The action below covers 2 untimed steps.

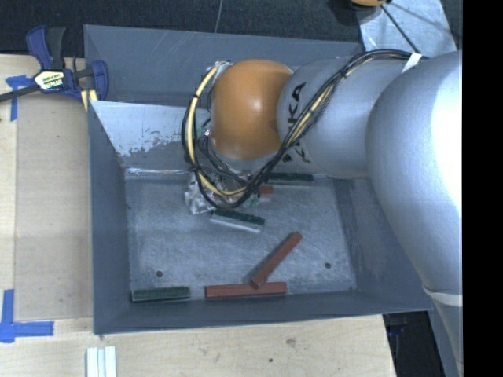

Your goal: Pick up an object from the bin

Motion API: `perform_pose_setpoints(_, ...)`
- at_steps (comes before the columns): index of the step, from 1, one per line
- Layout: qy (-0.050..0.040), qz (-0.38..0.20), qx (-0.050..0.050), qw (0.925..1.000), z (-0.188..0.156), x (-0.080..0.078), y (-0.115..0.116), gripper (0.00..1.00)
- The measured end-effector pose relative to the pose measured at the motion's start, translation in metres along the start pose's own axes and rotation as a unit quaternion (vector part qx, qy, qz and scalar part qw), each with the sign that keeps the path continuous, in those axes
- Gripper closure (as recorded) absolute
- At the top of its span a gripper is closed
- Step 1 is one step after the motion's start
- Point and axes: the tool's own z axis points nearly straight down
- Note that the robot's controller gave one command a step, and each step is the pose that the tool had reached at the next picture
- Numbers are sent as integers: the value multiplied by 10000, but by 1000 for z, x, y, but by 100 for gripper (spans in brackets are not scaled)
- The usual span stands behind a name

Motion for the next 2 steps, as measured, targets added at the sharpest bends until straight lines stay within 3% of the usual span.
perform_pose_setpoints(1,3,2,0,10000,0,0,0,0)
perform_pose_setpoints(2,3,2,0,10000,0,0,0,0)
